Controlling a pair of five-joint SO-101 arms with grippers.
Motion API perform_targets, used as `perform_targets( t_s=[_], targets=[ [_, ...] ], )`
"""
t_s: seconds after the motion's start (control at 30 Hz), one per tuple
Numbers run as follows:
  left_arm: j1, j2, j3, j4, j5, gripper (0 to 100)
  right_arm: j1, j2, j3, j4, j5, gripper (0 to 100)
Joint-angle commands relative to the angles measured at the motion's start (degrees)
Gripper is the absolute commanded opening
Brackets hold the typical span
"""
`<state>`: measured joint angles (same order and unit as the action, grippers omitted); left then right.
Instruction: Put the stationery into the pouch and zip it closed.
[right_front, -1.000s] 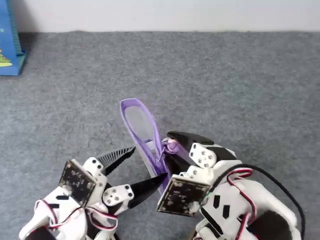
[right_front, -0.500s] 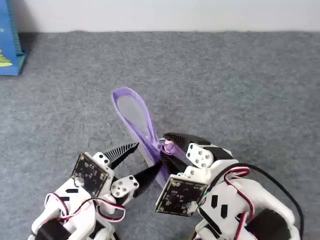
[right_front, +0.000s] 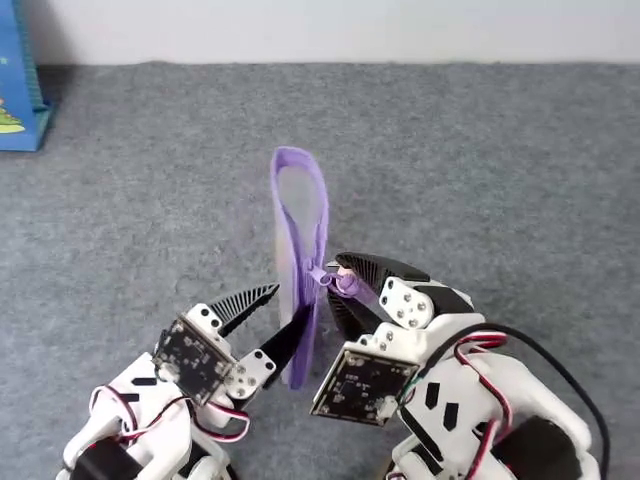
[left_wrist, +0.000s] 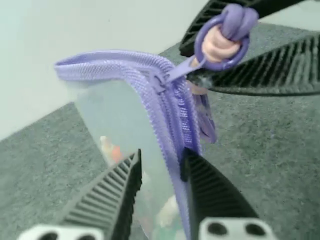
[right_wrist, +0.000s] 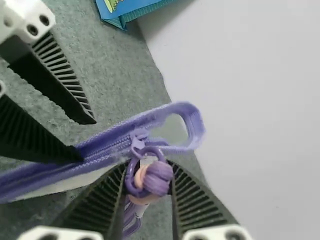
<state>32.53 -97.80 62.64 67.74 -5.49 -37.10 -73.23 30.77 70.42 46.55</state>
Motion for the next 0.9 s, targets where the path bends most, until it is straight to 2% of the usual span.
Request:
perform_targets(
  t_s=[0.0,0.2,0.33,0.47,0.67,0.87],
  targets=[
    [-0.7,0.8,0.0,1.6,-4.6,9,0.7,1.2,-2.6,-1.2,0.9,0.9],
    [-0.8,0.7,0.0,6.6,-8.9,7,0.4,1.3,-2.3,0.1,0.7,0.9],
    [-0.8,0.7,0.0,7.0,-11.7,4,-3.8,0.9,-2.3,3.5,0.7,0.9],
    [-0.9,0.7,0.0,7.0,-12.8,1,-4.5,0.7,-3.1,4.9,0.7,0.9],
    [-1.6,0.7,-0.1,6.8,-12.6,1,3.4,1.1,-5.4,1.4,1.0,0.9],
    [-9.0,0.7,-2.9,5.8,-11.1,4,4.2,1.3,-5.4,1.1,0.9,0.9]
  ],
)
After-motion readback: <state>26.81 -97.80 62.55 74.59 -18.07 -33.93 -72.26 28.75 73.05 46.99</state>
